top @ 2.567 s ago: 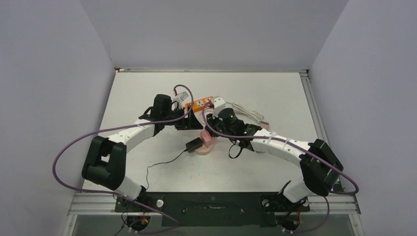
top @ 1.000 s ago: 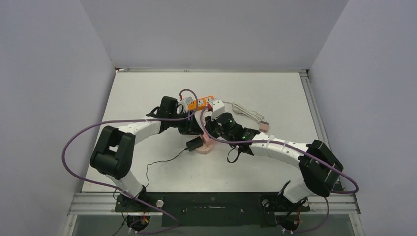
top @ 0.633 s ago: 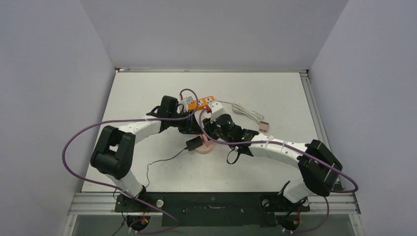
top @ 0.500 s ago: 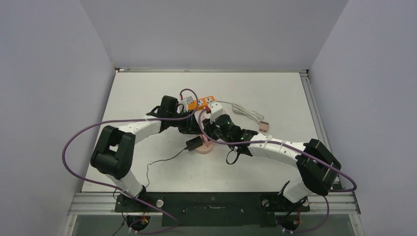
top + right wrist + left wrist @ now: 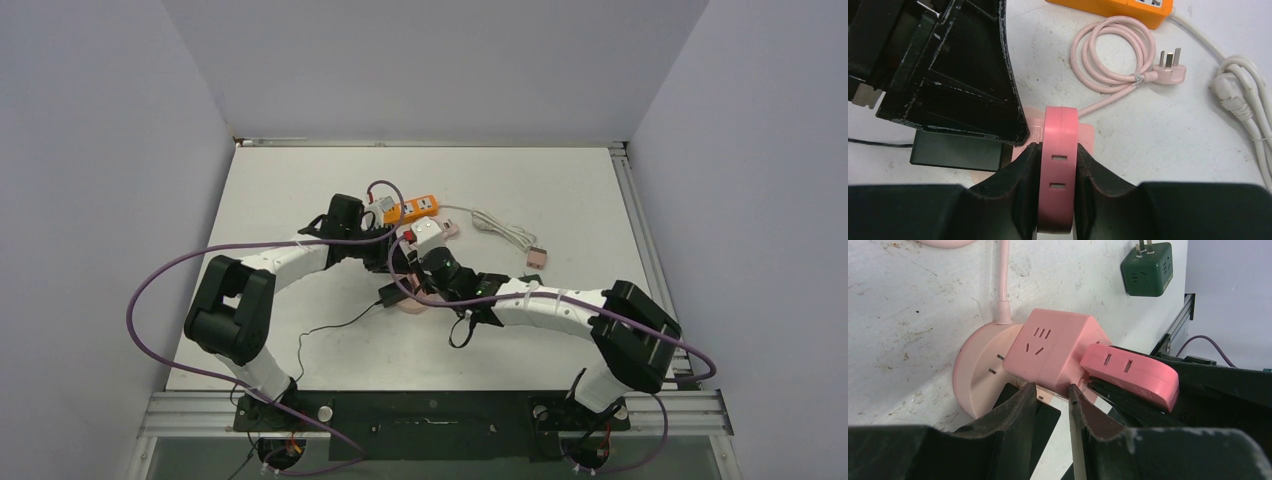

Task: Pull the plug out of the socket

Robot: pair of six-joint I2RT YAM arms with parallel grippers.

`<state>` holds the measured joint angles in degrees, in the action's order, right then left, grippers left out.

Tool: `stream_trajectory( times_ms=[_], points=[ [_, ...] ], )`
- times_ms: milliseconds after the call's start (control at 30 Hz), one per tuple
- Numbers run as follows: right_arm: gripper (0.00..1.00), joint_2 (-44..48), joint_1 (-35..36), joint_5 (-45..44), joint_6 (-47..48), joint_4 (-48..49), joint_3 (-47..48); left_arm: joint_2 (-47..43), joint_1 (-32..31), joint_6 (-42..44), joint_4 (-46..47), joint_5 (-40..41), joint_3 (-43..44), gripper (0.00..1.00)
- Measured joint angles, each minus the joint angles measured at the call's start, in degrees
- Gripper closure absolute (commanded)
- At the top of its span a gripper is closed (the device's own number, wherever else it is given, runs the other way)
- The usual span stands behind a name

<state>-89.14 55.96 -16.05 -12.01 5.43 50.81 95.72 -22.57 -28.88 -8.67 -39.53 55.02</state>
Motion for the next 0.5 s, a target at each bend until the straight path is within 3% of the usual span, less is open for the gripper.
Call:
stream_trajectory(
  times_ms=[300, 500],
  points=[
    [0.95, -1.62, 2.10, -5.38, 0.52, -0.46, 1.33, 0.37, -0.15, 0.00, -0.24, -0.02, 0.42, 0.76],
    [0.95, -0.42, -2.40, 2.16, -2.49, 0.90, 0.02, 0.98, -0.37, 0.22, -1.05, 0.46, 1.51, 0.77]
  ],
)
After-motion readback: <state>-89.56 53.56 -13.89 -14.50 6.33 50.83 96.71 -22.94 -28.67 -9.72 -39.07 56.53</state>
